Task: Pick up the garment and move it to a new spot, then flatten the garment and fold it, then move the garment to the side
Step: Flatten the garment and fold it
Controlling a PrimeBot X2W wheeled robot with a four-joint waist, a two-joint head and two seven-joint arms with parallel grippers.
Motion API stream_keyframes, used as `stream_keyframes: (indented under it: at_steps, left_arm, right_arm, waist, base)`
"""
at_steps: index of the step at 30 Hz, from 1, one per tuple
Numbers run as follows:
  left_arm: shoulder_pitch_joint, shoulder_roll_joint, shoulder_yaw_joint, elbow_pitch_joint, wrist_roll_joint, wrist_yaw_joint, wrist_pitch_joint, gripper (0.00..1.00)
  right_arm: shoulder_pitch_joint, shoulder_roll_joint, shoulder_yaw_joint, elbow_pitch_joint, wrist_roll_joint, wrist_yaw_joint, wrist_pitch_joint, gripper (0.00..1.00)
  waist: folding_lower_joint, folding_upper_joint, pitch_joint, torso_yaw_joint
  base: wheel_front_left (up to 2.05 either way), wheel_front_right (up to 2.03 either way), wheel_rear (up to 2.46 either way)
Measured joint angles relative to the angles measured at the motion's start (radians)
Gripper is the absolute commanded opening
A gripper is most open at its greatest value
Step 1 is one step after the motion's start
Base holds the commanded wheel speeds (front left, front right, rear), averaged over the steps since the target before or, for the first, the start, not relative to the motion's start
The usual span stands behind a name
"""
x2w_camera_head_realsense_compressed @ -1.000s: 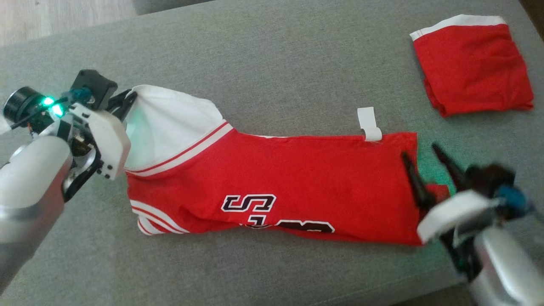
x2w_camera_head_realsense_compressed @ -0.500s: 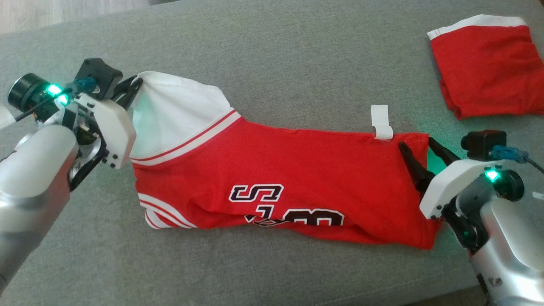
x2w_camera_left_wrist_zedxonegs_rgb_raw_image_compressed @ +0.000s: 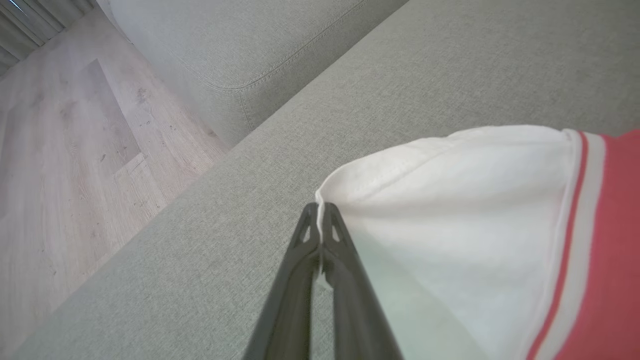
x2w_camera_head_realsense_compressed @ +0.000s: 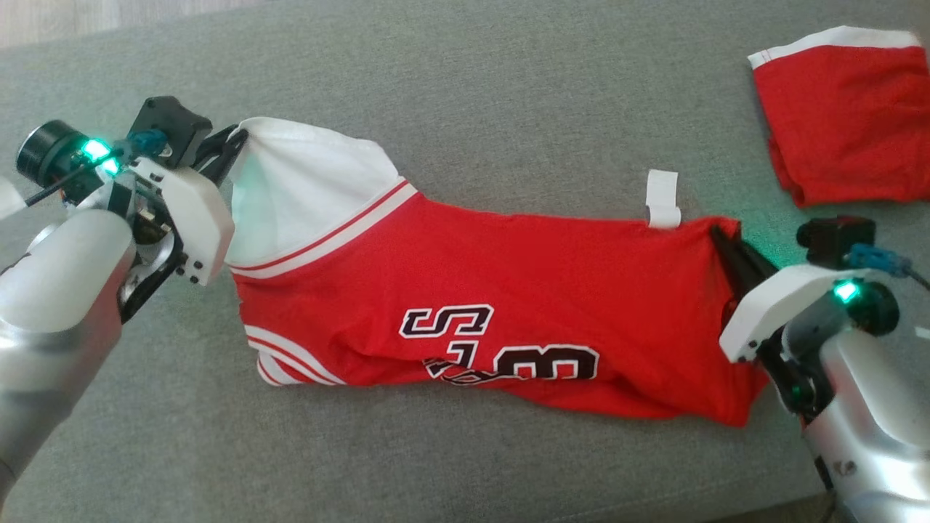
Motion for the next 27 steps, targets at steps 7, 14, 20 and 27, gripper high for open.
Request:
stream_keyframes:
  at_steps: [7,14,20,27]
  left_arm:
    - [-0.001,-0.001,0.000,0.004,0.000,-0.002,-0.063,0.00]
    - [-0.011,0.016,0.015,-0.064,0.000,0.020,-0.122,0.00]
    - [-0.120,0.063,0.044,-0.147,0.011,0.060,-0.054,0.00]
    - [-0.381,0.036,0.087,-0.093,0.040,0.059,0.019,0.00]
  right_arm:
    - [-0.028,-0.026,-0.024,0.004,-0.036,0.000,-0.122,0.00]
    - [-0.045,-0.084,-0.097,-0.141,-0.045,0.000,-0.142,0.00]
    - [-0.183,-0.150,-0.101,-0.272,-0.021,0.000,-0.020,0.00]
    - [-0.555,-0.186,-0.066,-0.196,0.010,0.000,0.050,0.00]
  waist:
    - [0.0000,0.0000,-0.038,0.010]
    - [-0.0002,0.0000,-0.110,0.027]
    - [-0.0003,0.0000,-0.118,0.059]
    - [-0.0001,0.0000,-0.030,0.087]
  base:
    - [0.00,0.00,0.00]
    - [0.00,0.00,0.00]
    - [0.00,0.00,0.00]
    - [0.00,0.00,0.00]
